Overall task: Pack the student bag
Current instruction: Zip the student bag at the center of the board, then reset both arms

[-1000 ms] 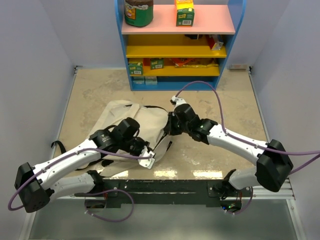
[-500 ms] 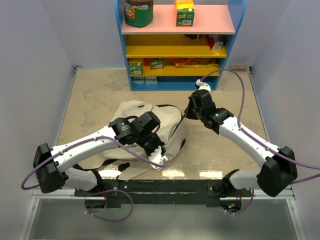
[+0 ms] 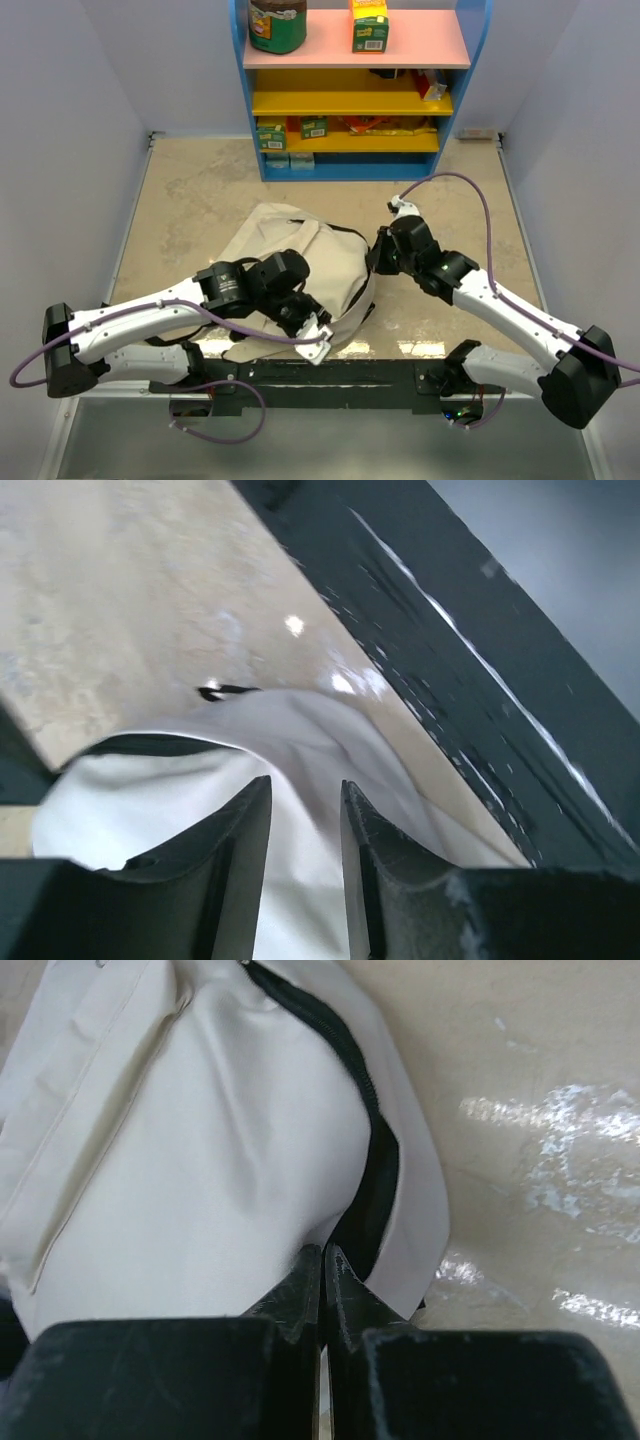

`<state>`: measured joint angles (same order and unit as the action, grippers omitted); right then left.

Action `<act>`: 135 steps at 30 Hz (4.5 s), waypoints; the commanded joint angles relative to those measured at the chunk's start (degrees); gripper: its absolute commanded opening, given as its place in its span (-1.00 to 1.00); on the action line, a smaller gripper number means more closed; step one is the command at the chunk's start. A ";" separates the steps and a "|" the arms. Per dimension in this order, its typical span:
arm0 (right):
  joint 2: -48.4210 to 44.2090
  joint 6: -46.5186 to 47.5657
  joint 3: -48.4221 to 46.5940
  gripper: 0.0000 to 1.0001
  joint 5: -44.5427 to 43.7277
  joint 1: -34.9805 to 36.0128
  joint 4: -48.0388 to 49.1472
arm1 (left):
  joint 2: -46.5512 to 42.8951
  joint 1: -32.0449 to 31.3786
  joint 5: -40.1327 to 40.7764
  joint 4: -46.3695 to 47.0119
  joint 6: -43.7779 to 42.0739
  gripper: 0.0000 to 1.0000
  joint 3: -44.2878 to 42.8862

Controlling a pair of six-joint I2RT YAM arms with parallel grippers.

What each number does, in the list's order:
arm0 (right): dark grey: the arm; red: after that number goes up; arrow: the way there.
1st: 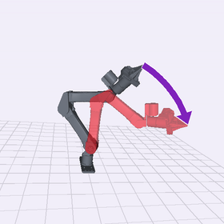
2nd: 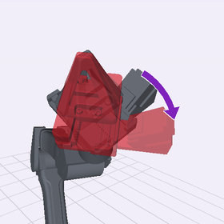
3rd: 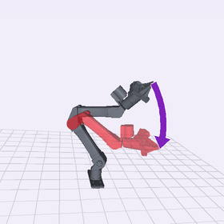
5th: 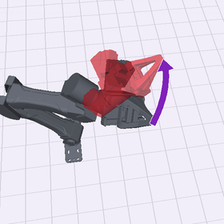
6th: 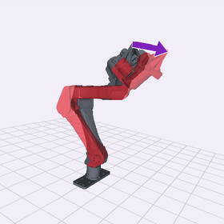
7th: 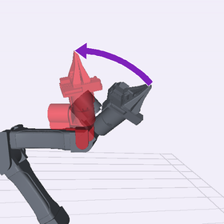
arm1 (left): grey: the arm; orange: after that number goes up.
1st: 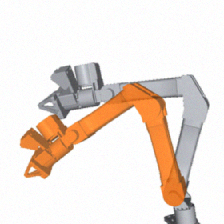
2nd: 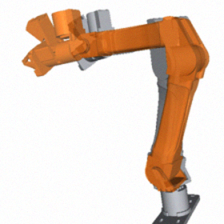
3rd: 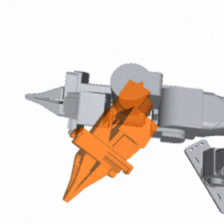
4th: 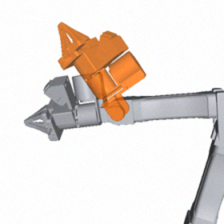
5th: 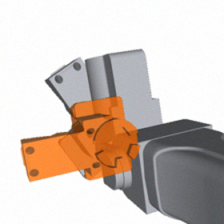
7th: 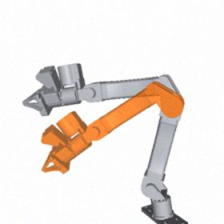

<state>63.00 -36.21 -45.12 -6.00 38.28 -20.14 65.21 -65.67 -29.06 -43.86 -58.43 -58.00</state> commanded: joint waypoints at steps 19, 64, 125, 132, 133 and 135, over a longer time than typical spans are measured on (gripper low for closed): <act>-13.17 -4.84 3.03 -1.00 5.04 5.22 -4.73 | 17.41 -3.06 18.06 33.74 32.07 -0.42 -3.18; -7.02 -0.37 1.35 -1.00 -6.57 2.86 -5.17 | 15.04 -5.87 -6.69 24.00 20.75 -1.00 -1.68; 15.23 6.06 -14.91 0.97 -2.80 -18.51 7.74 | 10.03 44.97 4.02 3.42 30.21 1.00 -20.42; 7.50 8.16 -9.99 0.97 1.43 -18.51 10.82 | 5.11 57.84 4.09 11.15 39.16 1.00 -9.42; 6.09 8.43 -8.16 0.97 1.34 -18.59 11.61 | 4.67 58.89 4.36 12.29 39.97 1.00 -8.63; 2.94 9.04 -6.13 0.97 2.13 -18.51 13.54 | 3.26 61.35 4.54 13.79 43.03 1.00 -7.75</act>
<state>71.40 -29.78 -54.92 -6.70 19.86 -11.51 73.03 -8.29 -23.77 -37.74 -24.36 -67.02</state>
